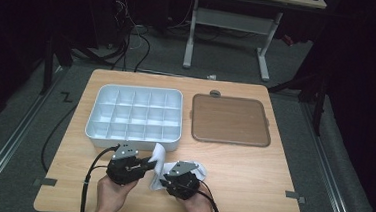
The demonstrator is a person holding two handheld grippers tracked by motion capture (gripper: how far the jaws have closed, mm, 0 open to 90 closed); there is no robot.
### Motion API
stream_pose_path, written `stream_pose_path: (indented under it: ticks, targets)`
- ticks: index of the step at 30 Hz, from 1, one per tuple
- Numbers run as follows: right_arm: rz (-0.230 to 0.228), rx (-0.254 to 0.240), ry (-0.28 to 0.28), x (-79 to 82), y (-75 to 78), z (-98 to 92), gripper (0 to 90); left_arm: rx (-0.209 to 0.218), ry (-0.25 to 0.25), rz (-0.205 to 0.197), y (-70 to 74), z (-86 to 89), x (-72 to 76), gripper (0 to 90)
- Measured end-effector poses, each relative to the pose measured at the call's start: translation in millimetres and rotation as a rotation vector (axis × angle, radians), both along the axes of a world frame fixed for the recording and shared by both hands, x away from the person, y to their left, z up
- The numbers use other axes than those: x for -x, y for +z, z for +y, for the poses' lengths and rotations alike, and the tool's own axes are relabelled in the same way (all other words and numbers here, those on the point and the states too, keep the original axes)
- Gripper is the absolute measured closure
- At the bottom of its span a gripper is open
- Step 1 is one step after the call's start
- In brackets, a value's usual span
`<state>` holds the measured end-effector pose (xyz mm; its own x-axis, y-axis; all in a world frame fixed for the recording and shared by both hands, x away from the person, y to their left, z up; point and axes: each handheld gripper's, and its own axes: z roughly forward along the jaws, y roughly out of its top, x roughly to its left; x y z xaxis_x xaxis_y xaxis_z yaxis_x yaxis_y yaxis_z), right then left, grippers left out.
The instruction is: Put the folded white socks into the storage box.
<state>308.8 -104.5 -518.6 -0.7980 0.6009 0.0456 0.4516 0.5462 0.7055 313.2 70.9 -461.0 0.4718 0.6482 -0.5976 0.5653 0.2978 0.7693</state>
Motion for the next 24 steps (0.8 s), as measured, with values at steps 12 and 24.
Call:
stream_pose_path:
  ticks: [12, 24]
  targets:
    - [-0.052, -0.014, -0.143, 3.3, 20.1, -56.5, 71.2, -0.005, -0.001, 0.014, -1.6, -3.4, -0.5, 78.6]
    - [-0.066, -0.020, -0.275, -2.7, 23.4, -100.0, 68.7, -0.028, -0.025, 0.029, -4.4, -10.2, -1.2, 78.5]
